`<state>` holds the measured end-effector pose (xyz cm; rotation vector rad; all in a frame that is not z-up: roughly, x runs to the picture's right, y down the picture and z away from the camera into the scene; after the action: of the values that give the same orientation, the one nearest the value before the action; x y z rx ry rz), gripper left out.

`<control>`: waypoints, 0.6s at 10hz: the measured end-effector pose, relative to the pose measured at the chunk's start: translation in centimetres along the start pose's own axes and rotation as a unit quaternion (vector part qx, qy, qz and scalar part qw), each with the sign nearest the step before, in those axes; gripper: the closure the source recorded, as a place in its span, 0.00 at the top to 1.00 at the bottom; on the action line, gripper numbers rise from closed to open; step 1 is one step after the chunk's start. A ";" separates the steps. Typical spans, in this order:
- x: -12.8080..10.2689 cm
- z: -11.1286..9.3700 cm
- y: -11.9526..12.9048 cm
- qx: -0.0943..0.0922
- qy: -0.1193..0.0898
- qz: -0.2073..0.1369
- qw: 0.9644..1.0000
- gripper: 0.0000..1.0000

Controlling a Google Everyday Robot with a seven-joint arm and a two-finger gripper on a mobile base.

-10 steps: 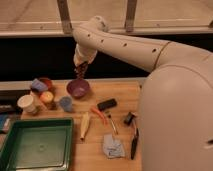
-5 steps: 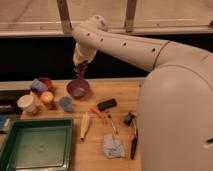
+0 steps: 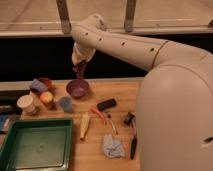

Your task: Place grapes in paper cup

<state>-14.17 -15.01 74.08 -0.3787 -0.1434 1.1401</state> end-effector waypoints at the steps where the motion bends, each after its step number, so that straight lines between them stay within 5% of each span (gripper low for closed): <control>1: -1.0 0.4 1.5 -0.009 -0.002 -0.015 1.000 0.00; 3: -3.2 1.3 4.6 -0.029 -0.008 -0.049 0.998 0.00; 6: -5.6 2.2 11.2 -0.093 -0.017 -0.112 0.989 0.00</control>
<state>-26.78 -15.54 72.48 -0.4963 -0.3160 0.9142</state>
